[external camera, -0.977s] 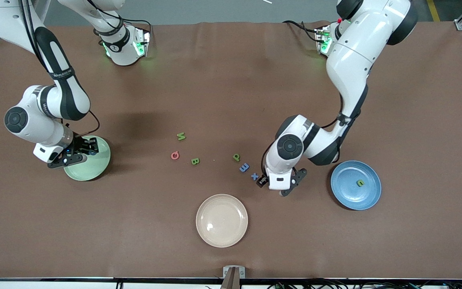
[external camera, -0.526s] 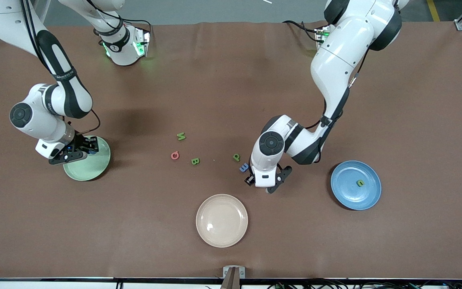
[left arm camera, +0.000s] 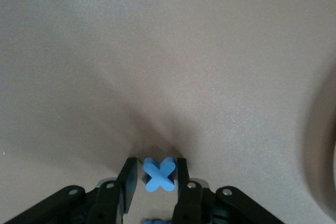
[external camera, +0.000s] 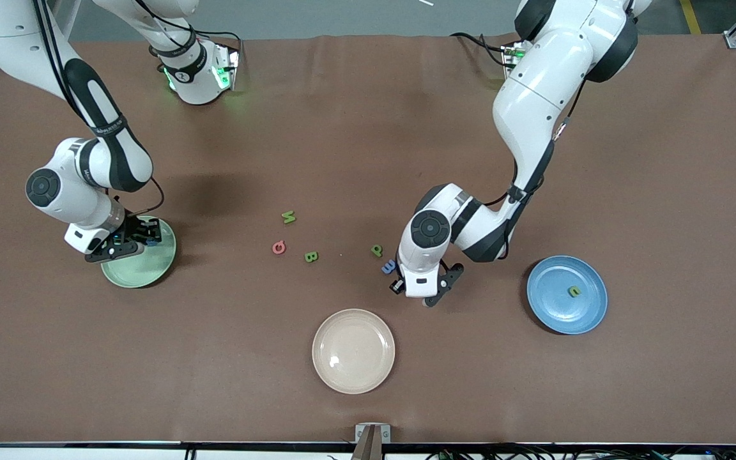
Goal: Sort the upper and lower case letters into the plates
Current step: 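Grasp the blue x with the left gripper while the right gripper releases the G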
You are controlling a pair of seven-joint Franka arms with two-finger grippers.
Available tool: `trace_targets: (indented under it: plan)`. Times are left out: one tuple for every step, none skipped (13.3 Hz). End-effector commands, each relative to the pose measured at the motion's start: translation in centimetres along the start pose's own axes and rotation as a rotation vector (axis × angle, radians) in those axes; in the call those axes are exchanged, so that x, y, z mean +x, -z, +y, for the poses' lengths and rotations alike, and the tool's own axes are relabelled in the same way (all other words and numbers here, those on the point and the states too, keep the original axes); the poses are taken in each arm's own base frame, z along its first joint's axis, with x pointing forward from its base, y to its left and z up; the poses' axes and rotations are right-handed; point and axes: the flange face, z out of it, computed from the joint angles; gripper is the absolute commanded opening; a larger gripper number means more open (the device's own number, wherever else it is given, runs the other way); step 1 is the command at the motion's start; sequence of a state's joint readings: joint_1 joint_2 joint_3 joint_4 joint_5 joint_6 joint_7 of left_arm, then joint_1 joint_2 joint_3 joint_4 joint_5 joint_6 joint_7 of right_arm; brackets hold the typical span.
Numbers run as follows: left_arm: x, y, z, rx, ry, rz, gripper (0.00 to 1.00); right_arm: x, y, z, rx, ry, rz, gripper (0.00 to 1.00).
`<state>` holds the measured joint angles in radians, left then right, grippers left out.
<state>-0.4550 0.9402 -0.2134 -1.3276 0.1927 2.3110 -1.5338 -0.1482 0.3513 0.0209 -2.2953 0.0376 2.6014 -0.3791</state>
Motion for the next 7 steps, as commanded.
trace_targets:
  plan:
    - [0.6,1.4,0.8,-0.023,-0.002,0.027,0.14,-1.0,0.0,0.1,0.002,0.003,0.004,0.48]
    - [1.1,3.5,1.1,-0.045,0.002,0.036,0.06,-1.1,0.0,0.1,0.005,0.001,-0.003,0.84]
    - [2.4,5.1,0.8,-0.037,0.015,0.044,0.02,-1.0,0.3,0.0,0.005,0.001,-0.002,1.0]
    - [4.7,7.3,0.2,-0.017,0.037,0.056,0.02,-0.9,0.8,-0.1,0.006,0.003,-0.005,1.0]
    - [6.6,8.8,-0.6,0.016,0.036,0.06,0.02,-0.7,1.9,-0.5,0.009,0.005,-0.012,1.0]
    - [8.5,10.0,-1.6,0.045,0.008,0.062,0.02,-0.5,3.5,-1.1,0.011,0.013,-0.017,1.0]
    - [10.6,10.5,-2.5,0.054,-0.011,0.061,0.02,0.2,5.4,-2.3,0.009,0.031,-0.018,1.0]
